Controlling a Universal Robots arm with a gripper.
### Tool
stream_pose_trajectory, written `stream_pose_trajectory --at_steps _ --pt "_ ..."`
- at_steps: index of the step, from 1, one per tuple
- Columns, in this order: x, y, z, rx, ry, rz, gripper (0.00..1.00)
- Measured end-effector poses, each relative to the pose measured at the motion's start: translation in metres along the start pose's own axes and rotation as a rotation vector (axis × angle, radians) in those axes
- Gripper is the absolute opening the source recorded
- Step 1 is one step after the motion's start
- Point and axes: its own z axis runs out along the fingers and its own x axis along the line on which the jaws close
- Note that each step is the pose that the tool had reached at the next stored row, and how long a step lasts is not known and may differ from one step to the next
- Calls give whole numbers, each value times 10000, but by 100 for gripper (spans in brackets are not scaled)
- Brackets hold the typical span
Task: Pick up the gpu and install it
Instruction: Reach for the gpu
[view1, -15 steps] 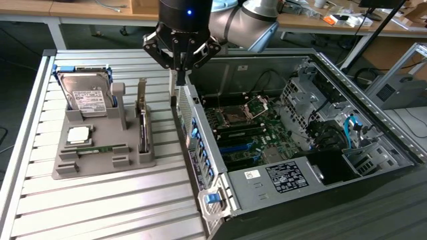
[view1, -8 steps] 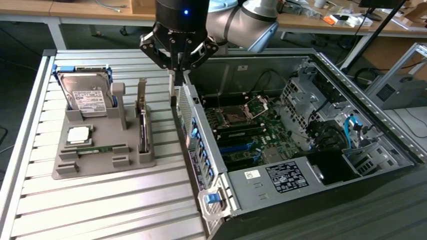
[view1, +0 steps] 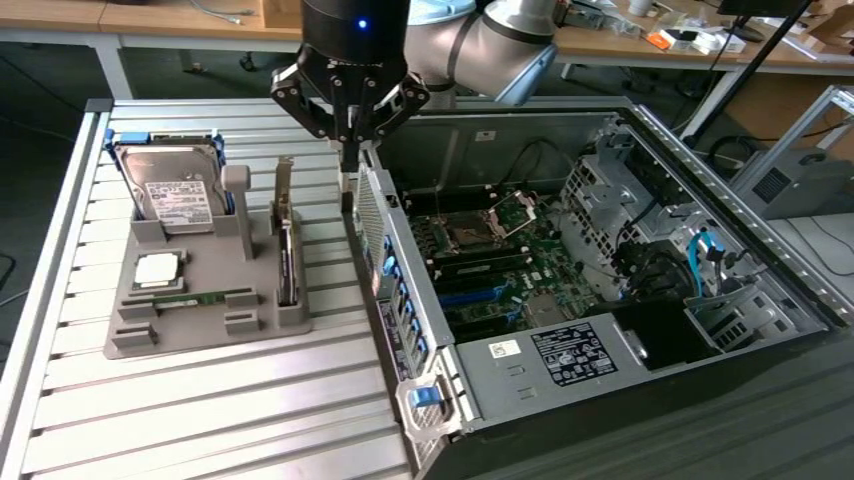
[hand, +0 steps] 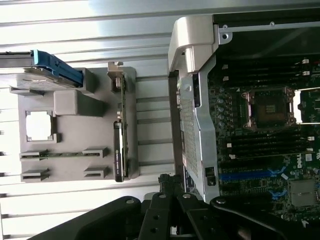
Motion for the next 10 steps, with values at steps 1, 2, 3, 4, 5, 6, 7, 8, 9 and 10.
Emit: stream_pose_trajectory --at_steps 1,2,3,4,5,6,7,8,9,10 --pt "6 0 0 0 0 0 11" --pt "13 -1 0 0 0 0 11" --pt "19 -1 -1 0 0 0 11" --pt "27 -2 -1 0 0 0 11" --pt "33 -3 -1 0 0 -1 11" --pt "40 -3 -1 0 0 -1 11" --pt "46 -3 -1 0 0 0 11" --pt "60 -4 -2 0 1 0 11" --pt "68 -5 -2 1 1 -1 11" --pt "75 -6 -2 0 1 0 11"
